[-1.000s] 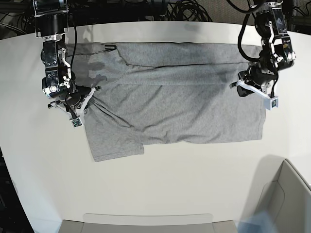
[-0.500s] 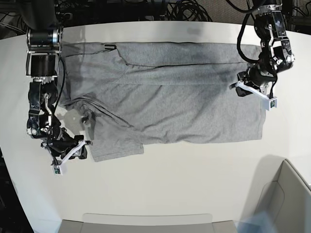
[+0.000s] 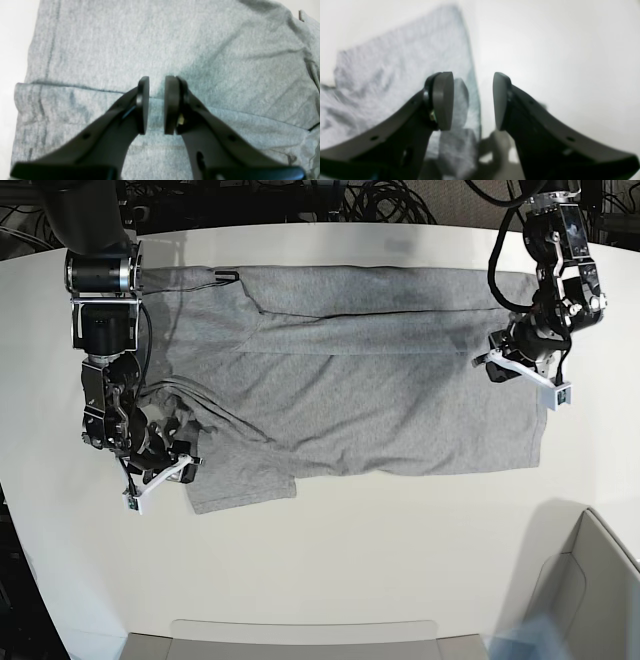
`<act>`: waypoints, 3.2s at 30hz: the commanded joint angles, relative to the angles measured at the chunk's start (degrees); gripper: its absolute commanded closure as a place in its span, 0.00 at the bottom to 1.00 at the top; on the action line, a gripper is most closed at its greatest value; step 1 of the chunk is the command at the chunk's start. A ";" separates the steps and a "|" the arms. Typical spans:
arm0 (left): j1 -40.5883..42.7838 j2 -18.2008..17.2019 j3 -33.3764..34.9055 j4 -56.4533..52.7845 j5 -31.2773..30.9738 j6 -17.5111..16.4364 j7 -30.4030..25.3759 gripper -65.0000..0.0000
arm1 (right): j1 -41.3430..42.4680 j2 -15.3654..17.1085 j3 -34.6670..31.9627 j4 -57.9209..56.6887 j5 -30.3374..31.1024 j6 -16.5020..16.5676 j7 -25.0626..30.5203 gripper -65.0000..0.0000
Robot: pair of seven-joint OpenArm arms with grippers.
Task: Fold the T-shirt properly
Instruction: 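Move the right gripper down the shirt's side to the sleeve, then move the left gripper down the opposite side edge and pinch it, then lift both side edges and fold them toward the collar fold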
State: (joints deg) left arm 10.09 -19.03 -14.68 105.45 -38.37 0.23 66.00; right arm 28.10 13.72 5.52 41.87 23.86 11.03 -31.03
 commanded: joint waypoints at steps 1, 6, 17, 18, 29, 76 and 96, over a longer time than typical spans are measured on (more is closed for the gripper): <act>-0.64 -0.53 -0.14 0.88 -0.53 -0.01 -0.63 0.82 | 1.75 0.13 0.15 0.11 0.28 1.94 -0.14 0.61; -0.64 -0.53 -0.14 0.88 -0.53 -0.01 -0.63 0.82 | 1.75 -1.28 0.24 -1.38 0.28 2.82 0.92 0.61; -8.55 -0.97 -0.75 -6.86 -0.27 -0.01 -0.99 0.78 | 3.16 -4.44 0.24 -2.70 0.28 3.08 1.09 0.61; -10.22 -1.06 -0.75 -8.26 -0.27 -0.01 -0.99 0.76 | 3.16 -4.35 0.24 -2.61 0.28 3.08 1.09 0.61; -34.04 -9.24 2.06 -43.34 -0.18 -0.10 -14.00 0.68 | 2.89 -2.51 0.15 -2.44 0.28 3.08 1.09 0.61; -41.25 -10.20 19.91 -64.53 -0.44 -5.28 -29.91 1.00 | 5.97 -0.31 -12.95 -2.35 -0.08 2.82 7.51 1.00; -27.01 -9.15 6.98 -40.00 -0.36 -5.11 -26.48 1.00 | -1.06 4.17 -12.51 19.10 -0.08 2.82 2.23 1.00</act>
State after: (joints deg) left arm -15.81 -26.89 -7.20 64.69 -38.46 -4.56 40.45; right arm 24.93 17.23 -7.44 60.10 23.11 13.74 -30.28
